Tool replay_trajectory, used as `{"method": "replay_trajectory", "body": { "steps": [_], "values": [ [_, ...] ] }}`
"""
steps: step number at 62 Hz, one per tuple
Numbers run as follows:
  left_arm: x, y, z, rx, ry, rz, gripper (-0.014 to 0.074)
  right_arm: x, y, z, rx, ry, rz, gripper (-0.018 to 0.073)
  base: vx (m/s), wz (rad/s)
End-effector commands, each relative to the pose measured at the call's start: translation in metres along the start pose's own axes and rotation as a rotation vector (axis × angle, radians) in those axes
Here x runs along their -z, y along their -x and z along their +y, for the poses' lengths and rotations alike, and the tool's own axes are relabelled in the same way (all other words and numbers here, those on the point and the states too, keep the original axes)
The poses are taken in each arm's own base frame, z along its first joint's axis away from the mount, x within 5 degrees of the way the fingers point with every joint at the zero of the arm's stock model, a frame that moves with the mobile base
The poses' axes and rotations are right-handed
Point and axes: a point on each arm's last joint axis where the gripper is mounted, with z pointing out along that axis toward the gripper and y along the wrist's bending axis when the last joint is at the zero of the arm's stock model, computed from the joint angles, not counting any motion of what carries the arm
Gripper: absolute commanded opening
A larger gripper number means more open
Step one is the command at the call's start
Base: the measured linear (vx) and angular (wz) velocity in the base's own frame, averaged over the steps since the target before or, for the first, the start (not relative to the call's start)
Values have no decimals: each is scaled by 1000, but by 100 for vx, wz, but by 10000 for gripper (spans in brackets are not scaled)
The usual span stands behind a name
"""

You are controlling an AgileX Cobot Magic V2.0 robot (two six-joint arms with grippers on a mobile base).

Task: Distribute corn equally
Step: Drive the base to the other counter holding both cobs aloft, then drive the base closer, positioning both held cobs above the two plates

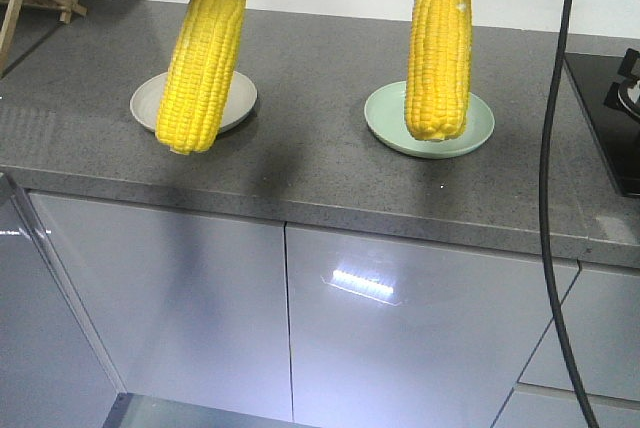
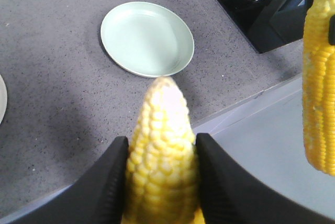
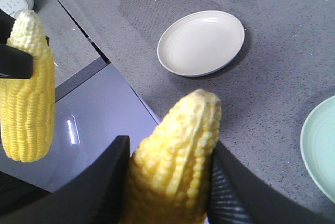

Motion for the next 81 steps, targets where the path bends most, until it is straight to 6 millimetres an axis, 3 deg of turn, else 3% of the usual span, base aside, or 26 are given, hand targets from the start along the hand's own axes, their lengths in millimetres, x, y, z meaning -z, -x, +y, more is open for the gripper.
{"method": "replay_trajectory", "body": {
  "steps": [1, 81],
  "values": [
    [30, 8, -20, -26, -34, -99, -8, 22, 7, 24, 43, 43, -53, -4, 8, -5],
    [30, 8, -20, -26, -34, -99, -6, 22, 7, 24, 43, 43, -53, -4, 9, -7]
  ]
}}
